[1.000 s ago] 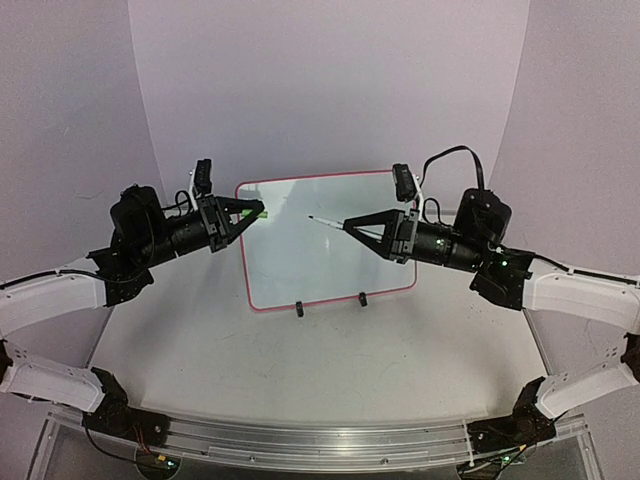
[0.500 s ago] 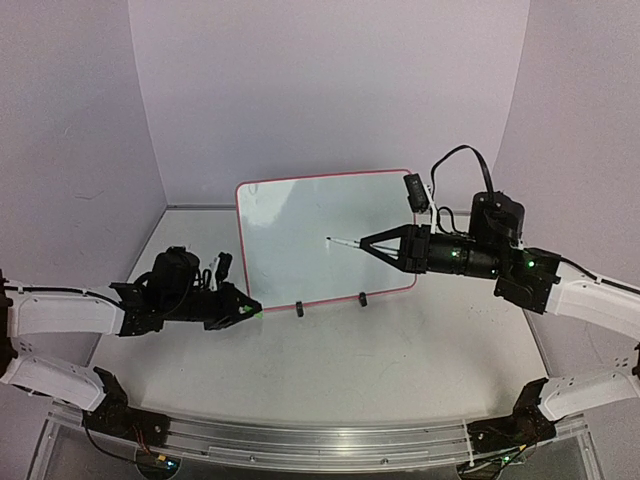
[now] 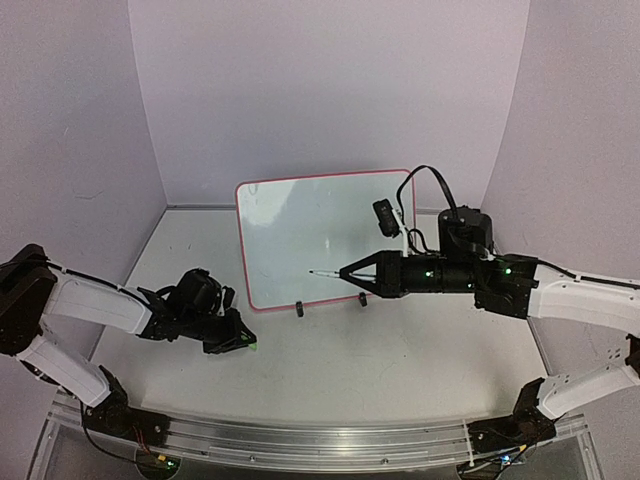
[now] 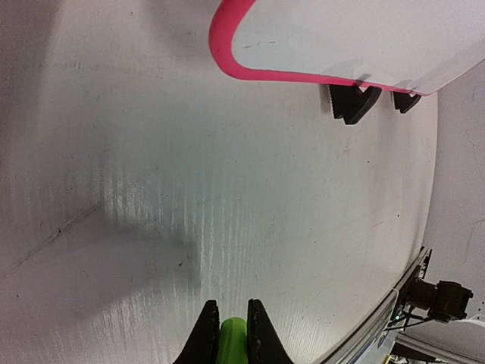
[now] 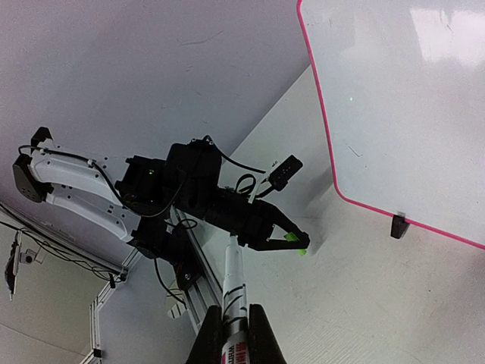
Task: Write a sentence on the whiteboard
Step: Place the pen cap at the center of the board, then write a sentence at the center of the board.
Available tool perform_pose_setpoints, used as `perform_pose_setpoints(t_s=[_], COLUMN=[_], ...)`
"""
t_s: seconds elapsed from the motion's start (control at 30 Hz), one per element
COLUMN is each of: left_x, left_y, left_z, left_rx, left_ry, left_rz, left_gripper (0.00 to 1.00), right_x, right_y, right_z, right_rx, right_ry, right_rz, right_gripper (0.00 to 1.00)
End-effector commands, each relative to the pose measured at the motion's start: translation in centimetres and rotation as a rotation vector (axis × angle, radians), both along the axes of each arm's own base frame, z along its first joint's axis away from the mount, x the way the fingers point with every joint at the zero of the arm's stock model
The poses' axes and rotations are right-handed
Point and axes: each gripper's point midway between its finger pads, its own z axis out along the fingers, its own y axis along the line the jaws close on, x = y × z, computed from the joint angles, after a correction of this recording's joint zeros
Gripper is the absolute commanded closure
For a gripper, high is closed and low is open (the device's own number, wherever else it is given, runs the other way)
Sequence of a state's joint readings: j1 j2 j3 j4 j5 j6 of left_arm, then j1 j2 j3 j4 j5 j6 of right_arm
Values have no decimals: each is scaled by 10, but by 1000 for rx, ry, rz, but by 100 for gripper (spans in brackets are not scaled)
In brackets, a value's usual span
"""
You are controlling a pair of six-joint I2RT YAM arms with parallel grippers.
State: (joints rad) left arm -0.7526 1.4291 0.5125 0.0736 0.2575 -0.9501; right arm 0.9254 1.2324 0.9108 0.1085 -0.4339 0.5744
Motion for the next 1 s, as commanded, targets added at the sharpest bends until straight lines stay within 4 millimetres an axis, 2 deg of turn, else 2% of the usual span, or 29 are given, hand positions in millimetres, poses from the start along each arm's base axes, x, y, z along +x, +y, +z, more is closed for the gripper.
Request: perform_pose_setpoints(t_s=[0.0, 0.3, 0.5, 0.7, 0.83, 0.97], left_x=[12, 10, 10, 11, 11, 17], left_y=[-4, 5, 12, 17, 18, 23], left_z=[7, -2, 0, 6, 17, 45], left_rx=[16, 82, 107, 129, 118, 104], left_ry=[-16, 12, 4, -12, -38, -98], left_rz=[31, 49, 68, 69, 67, 55], left_gripper=[92, 69, 44, 23, 13, 7], right_x=[5, 10, 9, 10, 10, 14], right_y=[5, 7, 8, 10, 10, 6], right_z=[18, 13, 12, 10, 14, 16], right_rx=[23, 8, 5, -2, 2, -8], right_ry=[-50, -48, -44, -44, -49, -49], right_rz=[-13, -29, -23, -20, -20, -51], right_gripper=[100, 100, 100, 100, 100, 100])
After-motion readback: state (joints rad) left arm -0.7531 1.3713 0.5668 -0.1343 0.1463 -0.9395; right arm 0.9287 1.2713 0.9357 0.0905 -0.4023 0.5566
